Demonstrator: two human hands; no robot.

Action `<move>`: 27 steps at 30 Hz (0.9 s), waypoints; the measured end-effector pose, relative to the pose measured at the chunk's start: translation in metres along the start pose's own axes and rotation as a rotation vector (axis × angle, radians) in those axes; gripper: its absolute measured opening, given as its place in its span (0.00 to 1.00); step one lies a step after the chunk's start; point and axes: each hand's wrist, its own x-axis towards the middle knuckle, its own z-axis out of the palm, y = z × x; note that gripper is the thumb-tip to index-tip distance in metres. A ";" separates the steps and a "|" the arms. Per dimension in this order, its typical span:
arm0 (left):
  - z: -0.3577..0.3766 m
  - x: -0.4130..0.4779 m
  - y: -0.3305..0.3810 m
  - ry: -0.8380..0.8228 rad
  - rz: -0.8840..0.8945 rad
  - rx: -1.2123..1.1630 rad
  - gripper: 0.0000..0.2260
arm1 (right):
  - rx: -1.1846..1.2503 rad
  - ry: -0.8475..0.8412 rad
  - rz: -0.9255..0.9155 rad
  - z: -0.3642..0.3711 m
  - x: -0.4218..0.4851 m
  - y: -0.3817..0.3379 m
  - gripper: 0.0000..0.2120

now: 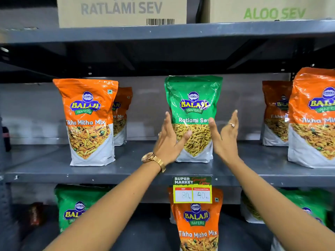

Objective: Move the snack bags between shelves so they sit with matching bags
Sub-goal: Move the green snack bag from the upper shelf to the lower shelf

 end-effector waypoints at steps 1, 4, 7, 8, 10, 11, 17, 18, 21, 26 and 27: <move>0.003 -0.002 0.001 -0.043 -0.062 -0.102 0.41 | 0.049 0.017 0.087 0.004 0.001 0.008 0.42; 0.016 -0.005 -0.012 -0.152 -0.137 -0.234 0.37 | 0.138 -0.056 0.380 0.009 0.003 0.034 0.37; 0.021 -0.005 -0.024 -0.216 -0.259 -0.294 0.33 | 0.184 -0.165 0.436 0.013 0.009 0.052 0.36; 0.021 -0.005 -0.025 -0.209 -0.261 -0.300 0.32 | 0.204 -0.211 0.439 0.013 0.009 0.049 0.40; 0.023 -0.002 -0.029 -0.221 -0.259 -0.340 0.32 | 0.271 -0.293 0.416 0.012 0.008 0.049 0.42; 0.025 0.000 -0.032 -0.220 -0.254 -0.366 0.32 | 0.299 -0.346 0.388 0.012 0.006 0.045 0.37; 0.025 0.000 -0.039 -0.199 -0.259 -0.425 0.35 | 0.319 -0.433 0.243 0.011 0.001 0.050 0.32; 0.024 -0.001 -0.040 -0.186 -0.260 -0.427 0.34 | 0.325 -0.427 0.239 0.009 -0.001 0.049 0.31; 0.020 -0.005 -0.041 -0.147 -0.264 -0.464 0.32 | 0.330 -0.411 0.220 0.005 -0.006 0.044 0.29; 0.010 -0.023 -0.036 -0.127 -0.234 -0.459 0.32 | 0.318 -0.355 0.198 -0.005 -0.028 0.028 0.23; 0.008 -0.030 -0.034 -0.109 -0.218 -0.442 0.34 | 0.318 -0.341 0.195 -0.006 -0.035 0.023 0.24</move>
